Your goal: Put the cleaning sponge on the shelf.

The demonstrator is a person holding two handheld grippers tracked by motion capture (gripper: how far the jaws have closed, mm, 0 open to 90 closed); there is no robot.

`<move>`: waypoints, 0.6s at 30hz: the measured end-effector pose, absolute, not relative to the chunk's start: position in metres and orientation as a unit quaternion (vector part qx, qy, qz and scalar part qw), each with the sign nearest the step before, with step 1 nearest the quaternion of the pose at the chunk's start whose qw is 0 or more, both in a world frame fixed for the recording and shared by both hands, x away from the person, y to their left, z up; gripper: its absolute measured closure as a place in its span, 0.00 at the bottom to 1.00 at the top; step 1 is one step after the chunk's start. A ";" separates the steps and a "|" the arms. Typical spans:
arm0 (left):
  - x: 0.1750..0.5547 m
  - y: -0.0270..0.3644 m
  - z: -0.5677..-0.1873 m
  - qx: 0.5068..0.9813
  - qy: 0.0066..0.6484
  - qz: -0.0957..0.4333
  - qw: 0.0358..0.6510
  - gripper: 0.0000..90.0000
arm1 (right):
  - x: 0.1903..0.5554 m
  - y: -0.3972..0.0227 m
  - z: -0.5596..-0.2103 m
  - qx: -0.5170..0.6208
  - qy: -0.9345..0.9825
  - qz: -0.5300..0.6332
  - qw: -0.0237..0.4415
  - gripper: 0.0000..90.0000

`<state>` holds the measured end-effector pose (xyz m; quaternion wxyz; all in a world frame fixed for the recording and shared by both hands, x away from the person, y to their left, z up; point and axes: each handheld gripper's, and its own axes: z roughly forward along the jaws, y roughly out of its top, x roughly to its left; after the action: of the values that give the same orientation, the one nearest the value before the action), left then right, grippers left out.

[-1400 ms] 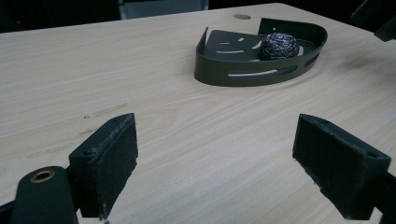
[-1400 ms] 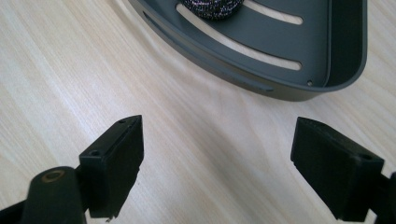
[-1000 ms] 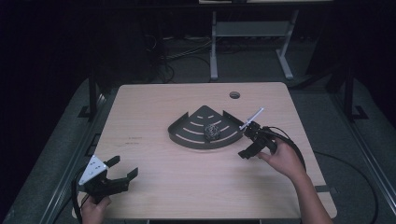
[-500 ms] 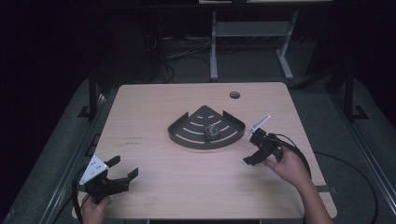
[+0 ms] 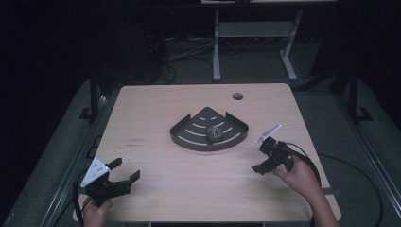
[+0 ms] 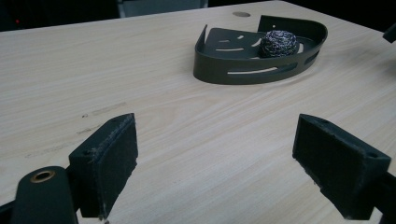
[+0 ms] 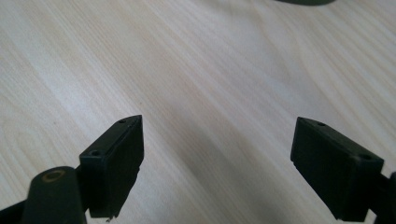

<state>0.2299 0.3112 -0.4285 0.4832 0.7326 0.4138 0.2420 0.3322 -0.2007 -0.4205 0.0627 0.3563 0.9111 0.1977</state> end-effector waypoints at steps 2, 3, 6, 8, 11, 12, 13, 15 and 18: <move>0.230 0.311 -0.429 0.733 0.413 0.242 0.483 0.15 | 0.329 -0.203 -0.421 0.358 0.910 0.199 0.062 0.19; 0.230 0.312 -0.429 0.734 0.413 0.243 0.481 0.15 | 0.328 -0.205 -0.422 0.359 0.909 0.200 0.064 0.19; 0.230 0.311 -0.428 0.733 0.414 0.243 0.483 0.15 | 0.324 -0.208 -0.423 0.361 0.909 0.200 0.064 0.19; 0.230 0.312 -0.428 0.734 0.413 0.244 0.481 0.15 | 0.320 -0.213 -0.425 0.363 0.907 0.202 0.065 0.19; 0.230 0.312 -0.429 0.733 0.414 0.243 0.482 0.15 | 0.315 -0.217 -0.426 0.367 0.906 0.202 0.065 0.19; 0.230 0.312 -0.429 0.734 0.414 0.244 0.481 0.15 | 0.314 -0.218 -0.427 0.367 0.905 0.203 0.065 0.19; 0.230 0.311 -0.429 0.734 0.414 0.244 0.481 0.15 | 0.313 -0.220 -0.427 0.366 0.906 0.204 0.066 0.19; 0.230 0.311 -0.429 0.734 0.413 0.244 0.481 0.15 | 0.309 -0.222 -0.428 0.367 0.905 0.206 0.068 0.19; 0.230 0.312 -0.429 0.734 0.414 0.244 0.480 0.15 | 0.306 -0.225 -0.429 0.371 0.903 0.207 0.066 0.19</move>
<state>0.2299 0.3116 -0.4287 0.4802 0.7340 0.4139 0.2436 0.3063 -0.2246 -0.4290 0.0661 0.3706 0.9030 0.2071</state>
